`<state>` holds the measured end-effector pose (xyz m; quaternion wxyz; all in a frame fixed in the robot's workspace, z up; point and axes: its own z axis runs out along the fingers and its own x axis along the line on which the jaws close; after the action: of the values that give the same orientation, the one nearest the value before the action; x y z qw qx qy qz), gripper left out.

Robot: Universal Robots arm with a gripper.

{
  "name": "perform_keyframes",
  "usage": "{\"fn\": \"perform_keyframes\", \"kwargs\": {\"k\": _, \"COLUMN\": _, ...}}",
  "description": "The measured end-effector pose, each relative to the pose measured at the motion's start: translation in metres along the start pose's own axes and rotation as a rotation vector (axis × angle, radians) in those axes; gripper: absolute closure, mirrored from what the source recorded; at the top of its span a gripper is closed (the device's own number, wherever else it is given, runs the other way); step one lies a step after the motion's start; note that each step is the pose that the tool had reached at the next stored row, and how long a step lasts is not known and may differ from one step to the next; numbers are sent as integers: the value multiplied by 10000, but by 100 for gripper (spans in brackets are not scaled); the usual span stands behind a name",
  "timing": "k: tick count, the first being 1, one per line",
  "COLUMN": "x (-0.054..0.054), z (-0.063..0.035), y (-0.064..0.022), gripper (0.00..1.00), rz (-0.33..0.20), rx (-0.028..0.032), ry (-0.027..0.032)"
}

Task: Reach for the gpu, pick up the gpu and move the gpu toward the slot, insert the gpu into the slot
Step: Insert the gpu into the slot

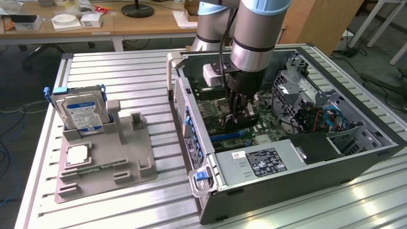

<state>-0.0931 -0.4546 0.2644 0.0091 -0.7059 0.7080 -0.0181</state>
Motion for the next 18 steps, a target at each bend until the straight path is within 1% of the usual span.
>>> {"fn": "perform_keyframes", "kwargs": {"k": 18, "x": -1, "z": 117, "y": 36, "gripper": 74, "rz": 0, "rx": 0, "ry": 0}}
